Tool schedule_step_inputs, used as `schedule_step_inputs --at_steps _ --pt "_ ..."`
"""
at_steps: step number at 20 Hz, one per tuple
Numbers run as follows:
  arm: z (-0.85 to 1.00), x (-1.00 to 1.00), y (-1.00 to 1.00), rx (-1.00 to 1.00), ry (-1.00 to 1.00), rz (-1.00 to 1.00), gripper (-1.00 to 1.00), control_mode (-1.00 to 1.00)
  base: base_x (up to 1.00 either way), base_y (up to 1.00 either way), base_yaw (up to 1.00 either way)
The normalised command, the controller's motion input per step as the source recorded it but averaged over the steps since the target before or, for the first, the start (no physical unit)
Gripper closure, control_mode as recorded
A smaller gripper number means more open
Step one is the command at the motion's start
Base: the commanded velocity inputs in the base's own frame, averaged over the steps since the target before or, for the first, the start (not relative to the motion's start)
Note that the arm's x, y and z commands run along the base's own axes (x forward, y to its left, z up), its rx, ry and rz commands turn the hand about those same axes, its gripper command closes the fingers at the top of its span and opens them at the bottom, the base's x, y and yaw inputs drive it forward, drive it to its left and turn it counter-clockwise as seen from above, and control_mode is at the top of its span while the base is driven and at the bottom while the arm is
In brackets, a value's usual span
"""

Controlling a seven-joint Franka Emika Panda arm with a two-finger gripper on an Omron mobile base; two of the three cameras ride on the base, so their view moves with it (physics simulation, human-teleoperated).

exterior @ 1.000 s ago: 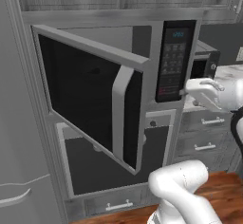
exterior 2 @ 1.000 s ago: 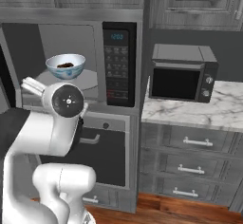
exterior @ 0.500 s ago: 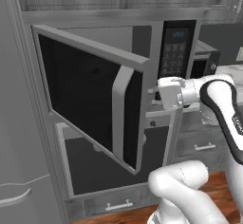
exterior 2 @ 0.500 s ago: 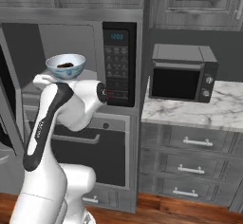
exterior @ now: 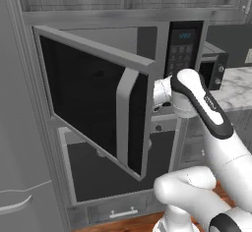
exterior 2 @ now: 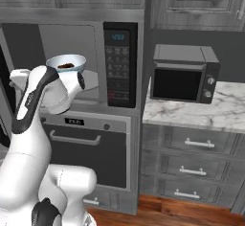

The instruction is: The microwave is finished heating the shrimp and sweet potato. Take the bowl containing the food and place it on the dining counter.

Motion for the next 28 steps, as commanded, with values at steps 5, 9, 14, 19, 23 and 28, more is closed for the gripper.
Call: schedule_step_inputs --at_steps 5,9,14,19,23,28 --pt "-0.05 -0.16 1.0 0.0 0.01 0.23 -1.0 -1.0 0.0 0.0 0.0" --pt "-0.08 -0.18 1.0 0.0 -0.03 0.1 -1.0 -1.0 0.0 0.0 0.0" --pt "0.0 -0.11 0.65 -0.03 -0.14 0.01 -1.0 -1.0 0.0 0.0 0.0" --pt "0.04 0.23 -0.56 0.03 -0.06 -0.13 -1.0 -1.0 0.0 0.0 0.0" --pt "0.16 0.45 -1.0 0.01 -0.08 -0.4 -1.0 -1.0 0.0 0.0 0.0" --pt "0.28 0.51 -0.99 0.0 0.0 -0.46 -1.0 -1.0 0.0 0.0 0.0"
